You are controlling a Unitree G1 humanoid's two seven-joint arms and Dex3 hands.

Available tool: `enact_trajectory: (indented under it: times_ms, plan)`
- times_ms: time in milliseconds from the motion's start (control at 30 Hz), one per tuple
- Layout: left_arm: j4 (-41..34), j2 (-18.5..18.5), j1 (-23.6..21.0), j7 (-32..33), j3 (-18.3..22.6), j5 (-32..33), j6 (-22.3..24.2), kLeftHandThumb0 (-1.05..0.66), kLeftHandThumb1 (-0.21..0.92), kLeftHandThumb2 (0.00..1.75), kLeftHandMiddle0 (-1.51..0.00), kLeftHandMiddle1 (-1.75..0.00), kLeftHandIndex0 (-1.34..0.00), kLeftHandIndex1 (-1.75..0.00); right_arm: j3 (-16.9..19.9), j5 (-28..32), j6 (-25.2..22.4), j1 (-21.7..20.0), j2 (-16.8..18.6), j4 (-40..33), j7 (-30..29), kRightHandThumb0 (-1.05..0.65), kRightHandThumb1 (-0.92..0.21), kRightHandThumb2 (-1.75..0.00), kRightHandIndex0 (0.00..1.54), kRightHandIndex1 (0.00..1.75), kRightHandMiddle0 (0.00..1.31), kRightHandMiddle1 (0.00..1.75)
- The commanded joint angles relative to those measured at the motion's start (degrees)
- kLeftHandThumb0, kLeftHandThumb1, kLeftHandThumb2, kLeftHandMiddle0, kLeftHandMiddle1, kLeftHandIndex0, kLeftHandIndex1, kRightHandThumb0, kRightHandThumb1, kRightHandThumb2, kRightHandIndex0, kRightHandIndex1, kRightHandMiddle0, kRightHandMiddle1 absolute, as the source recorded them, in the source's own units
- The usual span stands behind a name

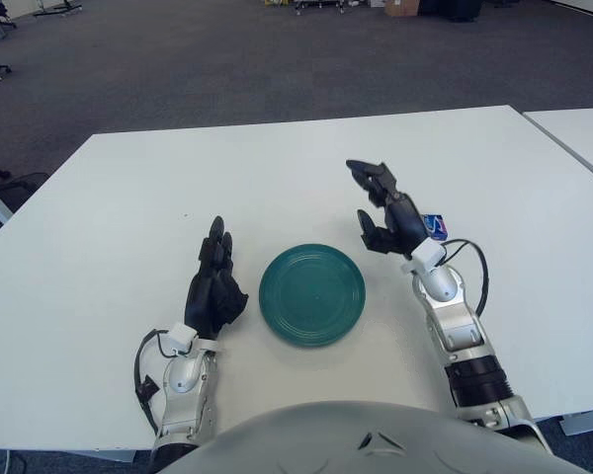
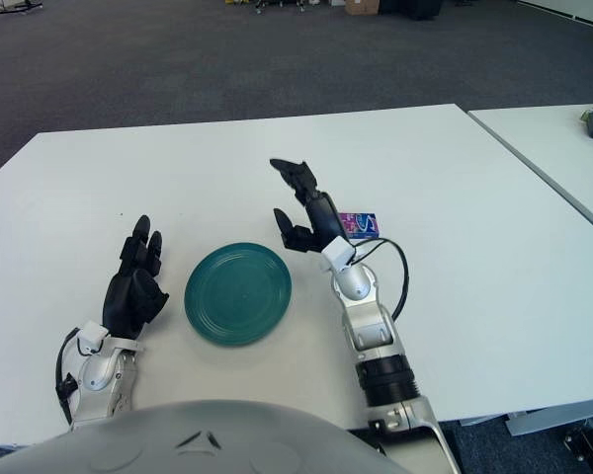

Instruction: Put the gum into the plate.

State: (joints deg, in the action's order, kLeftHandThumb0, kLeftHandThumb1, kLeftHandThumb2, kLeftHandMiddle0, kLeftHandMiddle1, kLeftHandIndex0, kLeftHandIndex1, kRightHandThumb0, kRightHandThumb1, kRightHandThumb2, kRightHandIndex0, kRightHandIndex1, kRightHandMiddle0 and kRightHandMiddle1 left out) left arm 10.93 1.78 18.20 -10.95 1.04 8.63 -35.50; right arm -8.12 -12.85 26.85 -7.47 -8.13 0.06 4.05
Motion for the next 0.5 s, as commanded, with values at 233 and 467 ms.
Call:
enact_trajectory:
  times_ms: [233, 467]
  plan:
    - [2.9, 0.9, 0.3, -0.5, 0.1, 1.4, 1.8, -1.05, 0.92, 1.01, 0.00, 0.00, -0.02, -0.01, 3.0, -12.1, 10.0, -10.9, -6.5, 6.7, -8.5, -0.67, -0.92, -0.53, 0.55, 0.13, 0.14, 0.97]
    - [3.6, 1.6, -0.5, -0.6, 0.3, 2.2, 2.5, -1.05, 0.92, 1.00, 0.00, 0.00, -0.05, -0.03, 3.4, -16.6, 9.4, -15.4, -9.5, 11.0, -11.1, -0.64, -0.92, -0.48, 0.57, 0.13, 0.13, 0.97]
